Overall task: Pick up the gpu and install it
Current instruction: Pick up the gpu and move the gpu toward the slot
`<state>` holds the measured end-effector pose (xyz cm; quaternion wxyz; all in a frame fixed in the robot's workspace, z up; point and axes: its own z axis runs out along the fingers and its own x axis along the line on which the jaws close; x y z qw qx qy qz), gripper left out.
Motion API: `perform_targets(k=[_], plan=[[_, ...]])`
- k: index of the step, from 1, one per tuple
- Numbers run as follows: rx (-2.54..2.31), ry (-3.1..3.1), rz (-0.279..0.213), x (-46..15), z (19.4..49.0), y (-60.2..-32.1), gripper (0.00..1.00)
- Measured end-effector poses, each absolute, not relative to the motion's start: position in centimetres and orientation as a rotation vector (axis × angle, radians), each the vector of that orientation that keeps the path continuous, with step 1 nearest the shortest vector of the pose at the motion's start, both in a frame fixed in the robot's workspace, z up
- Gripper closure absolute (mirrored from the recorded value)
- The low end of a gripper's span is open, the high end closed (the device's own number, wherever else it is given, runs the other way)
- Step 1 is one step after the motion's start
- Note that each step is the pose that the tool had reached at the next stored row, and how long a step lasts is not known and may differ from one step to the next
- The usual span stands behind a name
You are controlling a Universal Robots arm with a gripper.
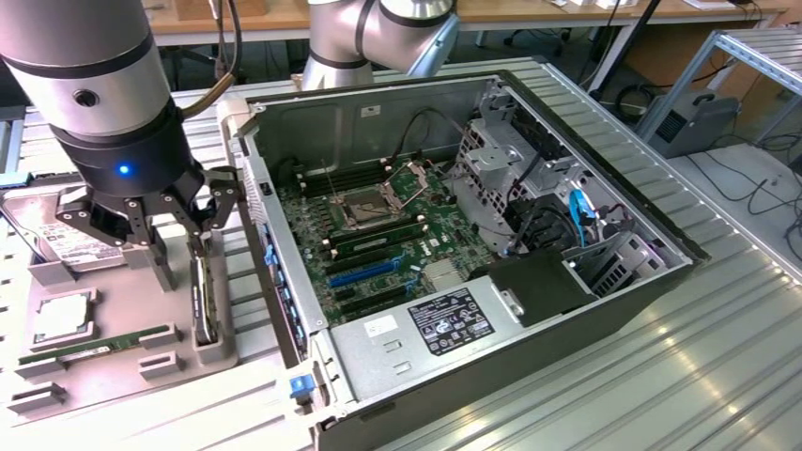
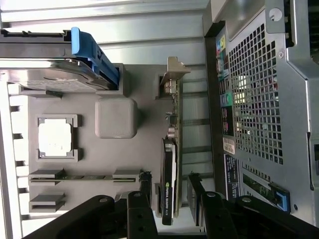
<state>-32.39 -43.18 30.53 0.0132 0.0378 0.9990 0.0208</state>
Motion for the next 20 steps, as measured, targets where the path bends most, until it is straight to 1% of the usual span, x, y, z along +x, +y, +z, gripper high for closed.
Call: perform_targets(k=[20], plan=[[0.118,3.112,0.065,-31.97,29.89,-42.46,0.58]])
